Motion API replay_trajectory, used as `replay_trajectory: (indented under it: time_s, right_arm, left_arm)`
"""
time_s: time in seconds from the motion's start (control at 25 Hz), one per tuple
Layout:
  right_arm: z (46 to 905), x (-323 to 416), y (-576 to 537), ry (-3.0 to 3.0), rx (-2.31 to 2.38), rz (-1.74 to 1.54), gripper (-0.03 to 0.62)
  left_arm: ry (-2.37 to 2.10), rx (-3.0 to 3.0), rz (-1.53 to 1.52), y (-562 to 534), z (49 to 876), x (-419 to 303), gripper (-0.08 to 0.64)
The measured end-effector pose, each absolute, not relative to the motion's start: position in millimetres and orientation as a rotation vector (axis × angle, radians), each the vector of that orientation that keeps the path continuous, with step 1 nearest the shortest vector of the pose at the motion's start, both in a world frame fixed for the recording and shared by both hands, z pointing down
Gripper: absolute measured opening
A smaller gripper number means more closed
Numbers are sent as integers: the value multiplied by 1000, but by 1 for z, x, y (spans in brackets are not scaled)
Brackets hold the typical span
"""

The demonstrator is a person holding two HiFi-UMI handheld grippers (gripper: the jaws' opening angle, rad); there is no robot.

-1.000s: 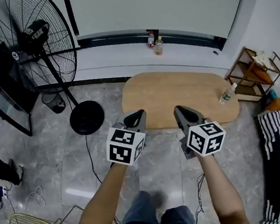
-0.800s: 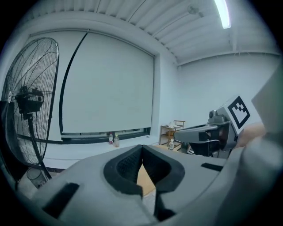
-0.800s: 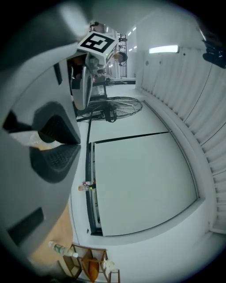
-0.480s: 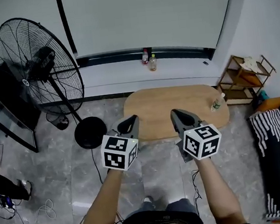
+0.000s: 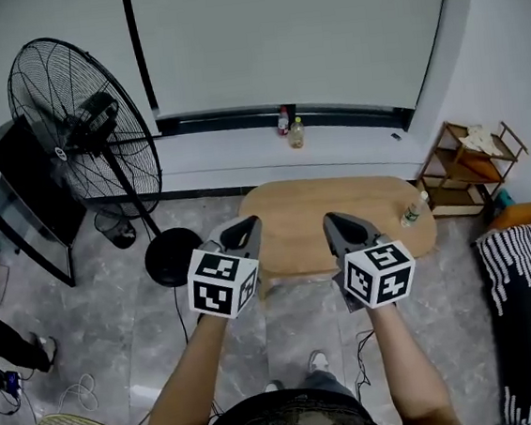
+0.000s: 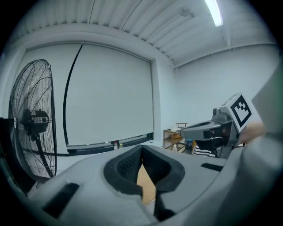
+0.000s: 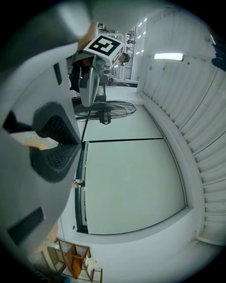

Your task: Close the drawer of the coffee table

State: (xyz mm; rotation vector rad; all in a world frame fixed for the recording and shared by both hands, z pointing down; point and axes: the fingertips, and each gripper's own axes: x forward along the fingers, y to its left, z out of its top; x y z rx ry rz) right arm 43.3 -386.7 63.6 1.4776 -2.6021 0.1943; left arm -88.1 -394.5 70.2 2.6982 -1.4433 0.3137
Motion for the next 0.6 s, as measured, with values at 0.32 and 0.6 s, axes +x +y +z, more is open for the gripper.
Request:
replay_trajectory:
  time_s: [0.32,0.6]
  right_arm:
    - [55,49,-393,-2649,1439,182,5]
    - [52,49,-399,-2659,1431,181,5]
  left_arm:
    - [-1460,2696,330,-396,65,-69,3]
    - [-1494,2670,307,-400,64,-74,3]
